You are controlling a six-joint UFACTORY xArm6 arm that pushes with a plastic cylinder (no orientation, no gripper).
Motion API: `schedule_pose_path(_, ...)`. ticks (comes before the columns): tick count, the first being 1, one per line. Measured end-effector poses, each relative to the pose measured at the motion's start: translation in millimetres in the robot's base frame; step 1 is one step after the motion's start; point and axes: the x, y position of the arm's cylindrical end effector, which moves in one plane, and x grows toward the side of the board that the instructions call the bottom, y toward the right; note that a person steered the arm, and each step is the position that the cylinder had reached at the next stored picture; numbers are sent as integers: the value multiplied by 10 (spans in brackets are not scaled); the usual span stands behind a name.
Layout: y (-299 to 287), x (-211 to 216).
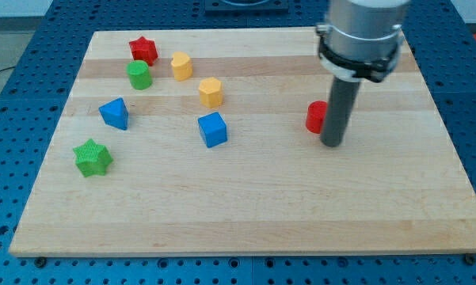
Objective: Move the blue cube to the bottom right of the yellow hexagon
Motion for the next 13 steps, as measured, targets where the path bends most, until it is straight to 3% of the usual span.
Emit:
schedule_pose_path(2, 79, -297)
schedule_pose_path(3, -501, -337)
schedule_pose_path(4, -290, 36)
schedule_pose_path(5, -1058, 429)
schedule_pose_path(6, -1949, 400)
schedule_pose_path(7, -1970, 100)
schedule_pose_path(9, -2014, -80)
schedule_pose_path(10, -2704, -110)
schedule_pose_path(12, -2089, -610)
schedule_pose_path(13, -1736, -506)
